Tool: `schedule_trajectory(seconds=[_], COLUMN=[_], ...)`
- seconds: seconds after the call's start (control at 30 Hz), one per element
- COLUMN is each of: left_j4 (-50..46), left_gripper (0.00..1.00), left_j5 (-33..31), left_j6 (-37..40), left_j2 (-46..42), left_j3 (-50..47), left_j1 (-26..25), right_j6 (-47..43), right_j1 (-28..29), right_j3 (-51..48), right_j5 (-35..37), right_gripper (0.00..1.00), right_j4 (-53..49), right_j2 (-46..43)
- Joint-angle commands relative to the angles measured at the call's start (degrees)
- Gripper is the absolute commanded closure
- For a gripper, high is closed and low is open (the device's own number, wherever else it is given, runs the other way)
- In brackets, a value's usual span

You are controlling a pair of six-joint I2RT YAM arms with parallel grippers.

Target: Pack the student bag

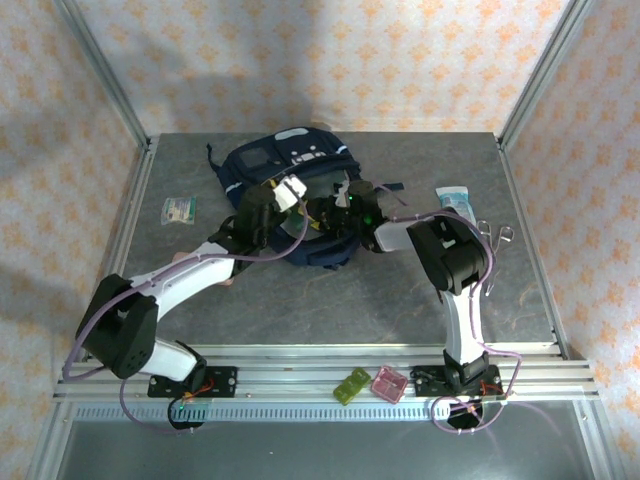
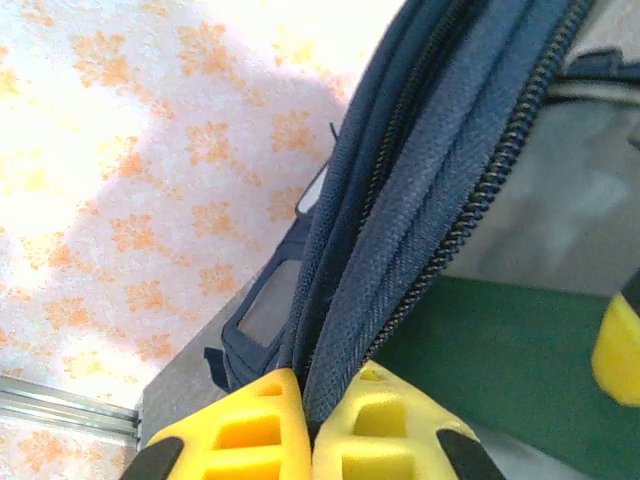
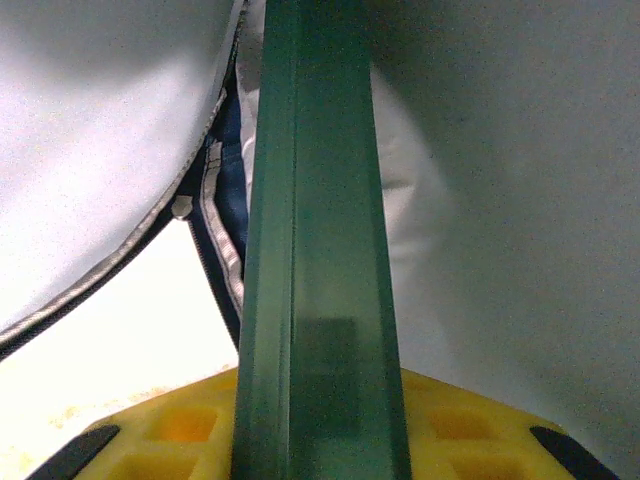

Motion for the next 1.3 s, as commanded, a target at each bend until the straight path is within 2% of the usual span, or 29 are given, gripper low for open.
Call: schedule_trajectory(seconds=[0.0, 0.17, 0.27, 0.33, 0.5, 0.6, 0.73, 0.97, 1.17, 1.27], left_j4=[5.0, 5.5, 5.4, 5.7, 5.6, 5.0, 5.1, 5.3, 5.0, 4.9], left_gripper=[1.00, 1.00, 1.00, 1.00, 1.00, 1.00, 1.00, 1.00, 1.00, 1.00], left_j5=[2.0, 2.7, 2.3, 1.6, 0.2, 0.2, 0.3, 0.1, 0.2, 0.2], left_j6=[-5.3, -8.0, -10.3, -11.7, -13.1, -13.7, -14.5, -14.8, -15.4, -15.9], left_j2=[-4.9, -5.7, -5.2, -4.7, -4.3, -4.2, -4.5, -4.5, -4.0, -3.8], left_j3=[3.9, 2.3, 2.4, 2.4, 2.0, 1.7, 0.9, -0.1, 0.2, 0.3], left_j1=[-0.6, -2.3, -3.4, -3.6, -3.6, -3.6, -3.9, -5.3, -6.2, -6.9], right_j6=[4.4, 7.1, 5.7, 2.9, -1.4, -3.1, -5.6, -5.7, -5.4, -6.9], right_j1=[-0.1, 1.1, 2.6, 3.2, 2.8, 2.3, 2.1, 2.0, 2.4, 3.2], right_j3=[0.1, 6.5, 14.9, 19.7, 15.7, 10.3, 5.6, 0.3, 3.9, 9.2], right_j5=[3.1, 5.6, 6.9, 9.1, 13.9, 15.3, 16.5, 15.9, 17.1, 17.9], right_gripper=[0.70, 0.70, 0.65, 0.58, 0.42, 0.39, 0.38, 0.40, 0.46, 0.50], right_j4=[7.5, 9.4, 3.2, -5.6, -14.4, -15.5, -19.0, -17.6, -18.8, -19.7], right_j2=[-0.6, 2.7, 6.6, 8.6, 4.7, 0.4, -4.2, -7.3, -3.9, -1.1])
